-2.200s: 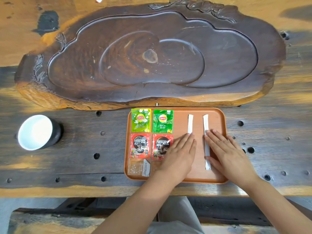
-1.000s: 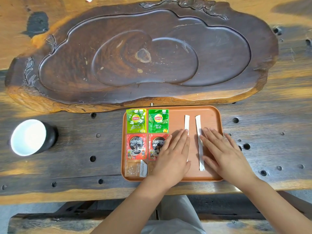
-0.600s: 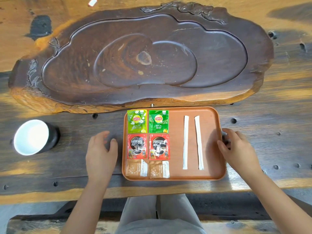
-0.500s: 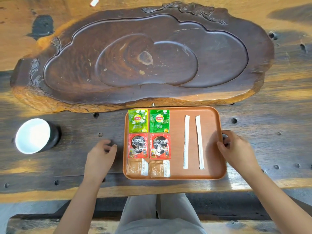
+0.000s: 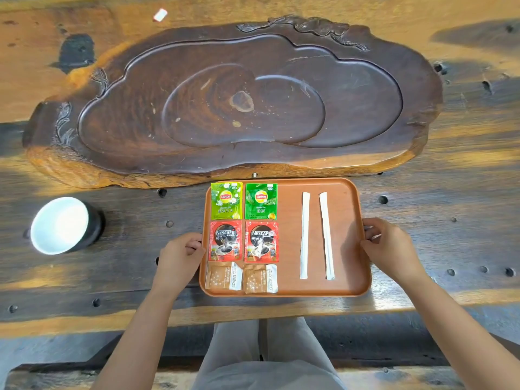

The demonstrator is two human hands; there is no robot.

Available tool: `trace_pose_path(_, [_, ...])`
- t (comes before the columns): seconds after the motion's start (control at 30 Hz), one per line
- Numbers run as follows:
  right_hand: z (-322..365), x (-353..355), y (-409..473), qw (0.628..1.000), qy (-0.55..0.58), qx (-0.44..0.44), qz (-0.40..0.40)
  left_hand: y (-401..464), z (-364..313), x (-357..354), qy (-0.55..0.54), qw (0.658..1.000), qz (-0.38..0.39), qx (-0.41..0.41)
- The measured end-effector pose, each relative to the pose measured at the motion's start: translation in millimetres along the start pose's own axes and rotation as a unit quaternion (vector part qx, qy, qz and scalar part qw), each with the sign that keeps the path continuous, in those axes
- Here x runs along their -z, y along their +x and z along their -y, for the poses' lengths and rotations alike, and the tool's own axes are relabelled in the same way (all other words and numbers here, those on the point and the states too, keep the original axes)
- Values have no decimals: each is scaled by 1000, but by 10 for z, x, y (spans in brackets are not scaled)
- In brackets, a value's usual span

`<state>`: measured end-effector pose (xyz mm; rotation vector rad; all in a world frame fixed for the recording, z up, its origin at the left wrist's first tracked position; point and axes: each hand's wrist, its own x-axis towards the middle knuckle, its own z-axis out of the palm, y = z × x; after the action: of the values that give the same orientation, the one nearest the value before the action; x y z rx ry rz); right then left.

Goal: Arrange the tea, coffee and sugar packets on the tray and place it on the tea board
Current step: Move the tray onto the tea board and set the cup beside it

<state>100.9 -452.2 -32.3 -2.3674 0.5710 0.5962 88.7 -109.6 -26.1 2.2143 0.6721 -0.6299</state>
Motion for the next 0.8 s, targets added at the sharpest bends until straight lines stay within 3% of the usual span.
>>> trace_pose_path(0.5, [674, 411, -51, 991, 96, 95, 10, -259, -95, 786, -74, 994, -66, -53])
trace_pose_path(0.8, [1307, 618, 627, 988, 104, 105, -43, 486, -596, 1296, -95, 987, -58, -119])
